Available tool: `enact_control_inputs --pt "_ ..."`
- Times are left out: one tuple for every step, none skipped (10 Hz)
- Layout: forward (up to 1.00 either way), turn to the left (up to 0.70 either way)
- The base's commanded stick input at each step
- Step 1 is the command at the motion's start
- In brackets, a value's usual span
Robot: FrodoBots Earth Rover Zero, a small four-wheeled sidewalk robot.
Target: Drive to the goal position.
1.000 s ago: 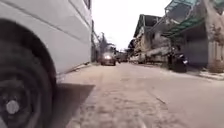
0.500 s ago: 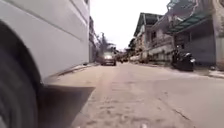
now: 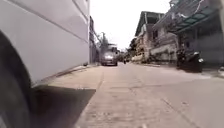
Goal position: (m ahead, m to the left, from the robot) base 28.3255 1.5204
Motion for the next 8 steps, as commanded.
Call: enact_control_inputs --pt "1.00 0.00" --pt "1.00 0.00" --pt "1.00 0.00" --pt "1.00 0.00" --pt "1.00 0.00" --pt "1.00 0.00" --pt "1.00 0.00" --pt "1.00 0.00"
